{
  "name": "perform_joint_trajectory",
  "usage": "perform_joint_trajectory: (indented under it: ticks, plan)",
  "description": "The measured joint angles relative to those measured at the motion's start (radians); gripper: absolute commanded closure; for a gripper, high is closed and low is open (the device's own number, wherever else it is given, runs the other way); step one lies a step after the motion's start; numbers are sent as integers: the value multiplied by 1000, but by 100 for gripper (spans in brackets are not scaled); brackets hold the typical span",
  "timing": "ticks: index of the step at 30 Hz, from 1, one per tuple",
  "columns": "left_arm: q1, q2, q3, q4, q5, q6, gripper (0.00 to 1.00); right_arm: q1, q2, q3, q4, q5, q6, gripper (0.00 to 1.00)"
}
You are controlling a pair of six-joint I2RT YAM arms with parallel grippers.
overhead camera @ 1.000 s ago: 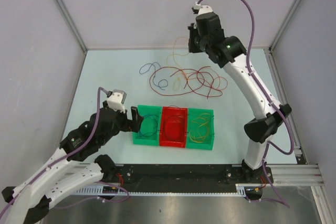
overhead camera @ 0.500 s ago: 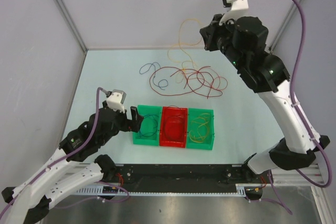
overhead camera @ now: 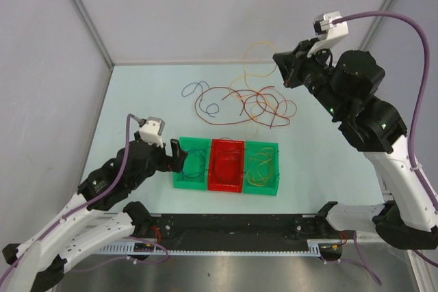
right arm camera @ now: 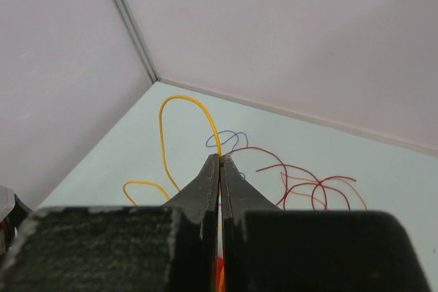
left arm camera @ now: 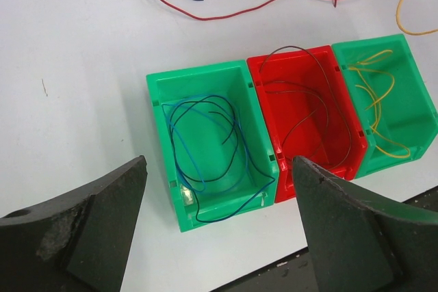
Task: Untangle the cables
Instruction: Place the cable in the bin.
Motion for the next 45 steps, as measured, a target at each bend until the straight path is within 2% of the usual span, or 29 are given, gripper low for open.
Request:
perform_joint_trajectory:
  ticks: [8, 15, 45]
  plan:
    - [0, 12, 0, 1, 11, 0, 8, 9, -154, -227, -13, 1, -5, 100]
    - [0, 26, 0, 2, 12, 0, 9, 10, -246, -319, -50, 30, 14, 100]
    - [0, 51, 0, 2, 10, 0, 10, 10, -412, -356, -158, 33, 21, 100]
